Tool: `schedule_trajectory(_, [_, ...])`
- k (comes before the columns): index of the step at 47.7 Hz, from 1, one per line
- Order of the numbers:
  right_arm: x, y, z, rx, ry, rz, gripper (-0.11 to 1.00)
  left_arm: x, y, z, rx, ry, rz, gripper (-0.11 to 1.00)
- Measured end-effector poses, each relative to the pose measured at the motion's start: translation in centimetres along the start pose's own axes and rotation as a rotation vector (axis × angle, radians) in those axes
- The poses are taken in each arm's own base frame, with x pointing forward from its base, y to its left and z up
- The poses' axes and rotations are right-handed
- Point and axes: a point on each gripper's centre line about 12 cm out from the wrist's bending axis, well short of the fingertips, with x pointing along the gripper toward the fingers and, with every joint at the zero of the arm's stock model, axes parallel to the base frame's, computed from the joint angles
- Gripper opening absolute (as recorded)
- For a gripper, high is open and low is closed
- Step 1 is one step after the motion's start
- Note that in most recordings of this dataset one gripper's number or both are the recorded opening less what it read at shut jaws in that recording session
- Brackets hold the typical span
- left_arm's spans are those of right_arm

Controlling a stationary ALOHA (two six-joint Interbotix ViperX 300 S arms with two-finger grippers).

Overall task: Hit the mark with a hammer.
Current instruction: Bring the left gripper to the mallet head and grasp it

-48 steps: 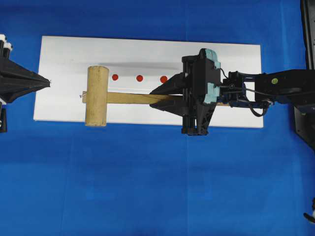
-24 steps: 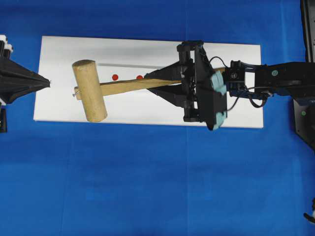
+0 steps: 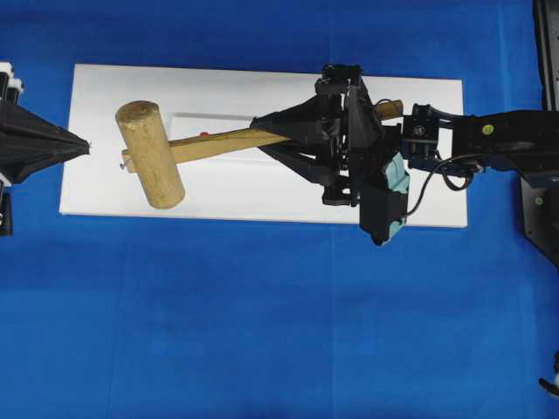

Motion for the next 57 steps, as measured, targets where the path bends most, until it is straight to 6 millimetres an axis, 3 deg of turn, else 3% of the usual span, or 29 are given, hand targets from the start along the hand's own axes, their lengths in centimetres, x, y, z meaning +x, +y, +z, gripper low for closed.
schedule_trajectory(9, [0.0,0.0,0.0,-0.002,0.000,-0.002,0.09,0.1,0.1,-0.2,-0.001,0.007,0.003,0.01])
schedule_trajectory(11, [0.0,0.0,0.0,-0.002,0.000,-0.002,0.09,0.0,0.1,-0.2,-0.002,0.007,0.002,0.06])
schedule_trajectory(15, [0.0,0.0,0.0,-0.003,0.000,-0.002,0.09,0.0,0.1,-0.2,-0.012,0.009,0.004,0.25])
schedule_trajectory(23, [0.0,-0.1,0.1,-0.003,-0.007,-0.010,0.09,0.0,0.1,-0.2,-0.098,0.008,0.007,0.76])
schedule_trajectory(27, [0.0,-0.2,0.2,-0.005,-0.013,-0.017,0.09,0.1,0.3,-0.2,-0.150,0.006,0.017,0.91])
schedule_trajectory(46, [0.0,-0.2,0.2,-0.005,-0.014,-0.018,0.09,0.2,1.1,-0.8,-0.183,0.037,0.060,0.92])
schedule_trajectory(57, [0.0,-0.2,0.2,-0.005,-0.014,-0.018,0.09,3.2,1.3,-1.2,-0.181,0.056,0.067,0.92])
